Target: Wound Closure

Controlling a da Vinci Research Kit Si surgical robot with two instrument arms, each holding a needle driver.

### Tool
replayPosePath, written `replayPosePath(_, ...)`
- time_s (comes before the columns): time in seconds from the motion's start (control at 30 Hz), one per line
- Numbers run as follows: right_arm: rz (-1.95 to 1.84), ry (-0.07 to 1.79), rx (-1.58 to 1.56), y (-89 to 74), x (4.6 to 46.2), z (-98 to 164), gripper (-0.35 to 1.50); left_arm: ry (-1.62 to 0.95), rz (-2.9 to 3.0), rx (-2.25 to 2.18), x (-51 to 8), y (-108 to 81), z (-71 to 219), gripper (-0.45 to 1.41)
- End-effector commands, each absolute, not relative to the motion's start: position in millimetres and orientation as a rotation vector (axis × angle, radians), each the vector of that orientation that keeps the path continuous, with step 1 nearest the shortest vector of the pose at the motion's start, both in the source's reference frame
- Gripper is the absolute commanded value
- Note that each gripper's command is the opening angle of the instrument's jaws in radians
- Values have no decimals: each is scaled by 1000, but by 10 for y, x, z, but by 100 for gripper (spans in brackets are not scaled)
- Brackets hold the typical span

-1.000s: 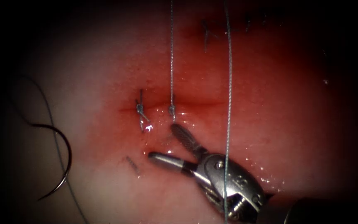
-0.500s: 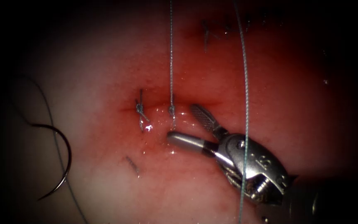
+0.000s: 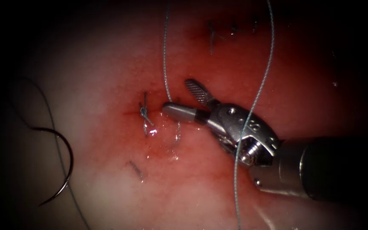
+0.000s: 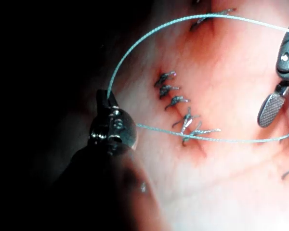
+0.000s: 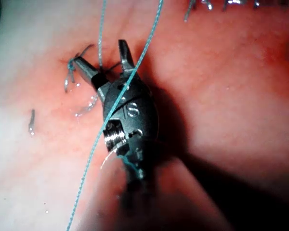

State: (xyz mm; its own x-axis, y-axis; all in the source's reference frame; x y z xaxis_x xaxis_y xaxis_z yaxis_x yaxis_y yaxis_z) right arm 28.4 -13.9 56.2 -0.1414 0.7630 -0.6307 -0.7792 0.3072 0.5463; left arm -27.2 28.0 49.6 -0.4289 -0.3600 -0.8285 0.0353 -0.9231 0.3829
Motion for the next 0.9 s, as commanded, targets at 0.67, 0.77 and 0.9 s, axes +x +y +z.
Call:
replayPosePath(0.67, 1311, 1058, -14, -142, 313, 581, 128, -441, -2421, 1545, -295, 268, 460, -45)
replayPosePath(0.77, 1306, 1063, -9, -141, 317, 583, 128, -442, -2419, 1545, -297, 268, 456, -45)
replayPosePath(0.9, 1309, 1070, -13, -136, 318, 584, 128, -442, -2415, 1547, -298, 266, 450, -45)
